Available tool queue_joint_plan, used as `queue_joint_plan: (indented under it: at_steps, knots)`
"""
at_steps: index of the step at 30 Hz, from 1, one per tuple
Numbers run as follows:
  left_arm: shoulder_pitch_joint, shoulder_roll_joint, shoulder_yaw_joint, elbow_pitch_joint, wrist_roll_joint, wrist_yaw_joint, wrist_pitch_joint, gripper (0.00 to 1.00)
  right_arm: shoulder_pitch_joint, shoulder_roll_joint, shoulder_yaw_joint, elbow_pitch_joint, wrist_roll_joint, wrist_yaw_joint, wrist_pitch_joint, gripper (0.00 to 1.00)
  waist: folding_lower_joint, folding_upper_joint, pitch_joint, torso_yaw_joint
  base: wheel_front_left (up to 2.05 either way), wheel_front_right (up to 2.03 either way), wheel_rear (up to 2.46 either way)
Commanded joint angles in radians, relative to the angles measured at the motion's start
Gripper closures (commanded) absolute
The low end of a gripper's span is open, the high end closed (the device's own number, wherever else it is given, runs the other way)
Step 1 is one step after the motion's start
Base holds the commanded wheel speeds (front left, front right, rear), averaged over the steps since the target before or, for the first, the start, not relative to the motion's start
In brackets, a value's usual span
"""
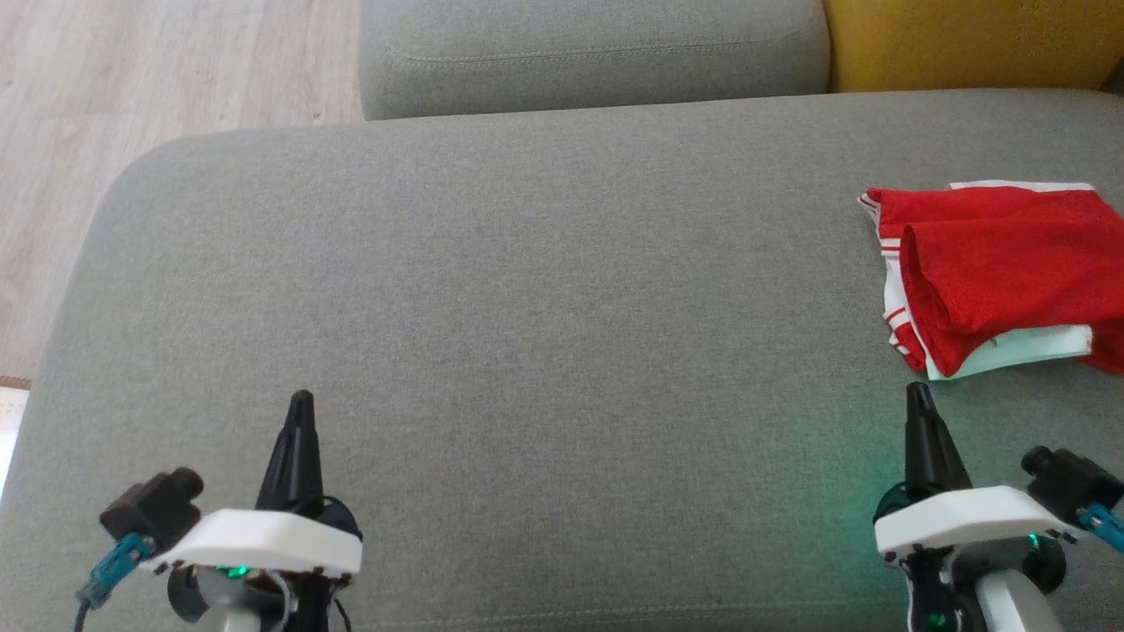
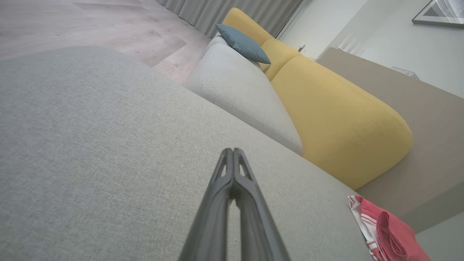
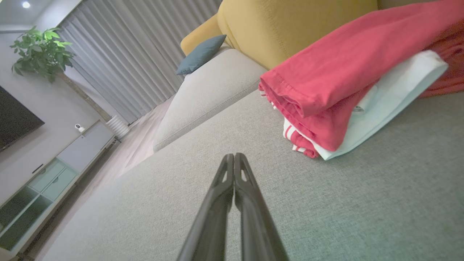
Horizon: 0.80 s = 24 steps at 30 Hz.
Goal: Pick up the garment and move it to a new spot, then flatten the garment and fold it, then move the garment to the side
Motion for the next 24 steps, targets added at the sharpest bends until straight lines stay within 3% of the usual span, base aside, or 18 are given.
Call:
queue_joint_plan:
  at_steps: [1, 24]
  knots:
    - [-0.053, 0.016, 0.024, -0.026, -0.037, -0.011, 0.008, 1.00, -0.045, -0.003, -0.004, -0.040, 0.040, 0.002, 0.007, 1.00, 0.0000, 0.0000, 0.000, 0.000, 0.00, 0.00, 0.00]
    - [-0.074, 0.024, 0.063, 0.006, -0.274, -0.041, 0.066, 1.00, -0.048, -0.003, -0.033, -0.062, 0.287, 0.003, 0.070, 1.00, 0.0000, 0.0000, -0.003, 0.002, 0.00, 0.00, 0.00]
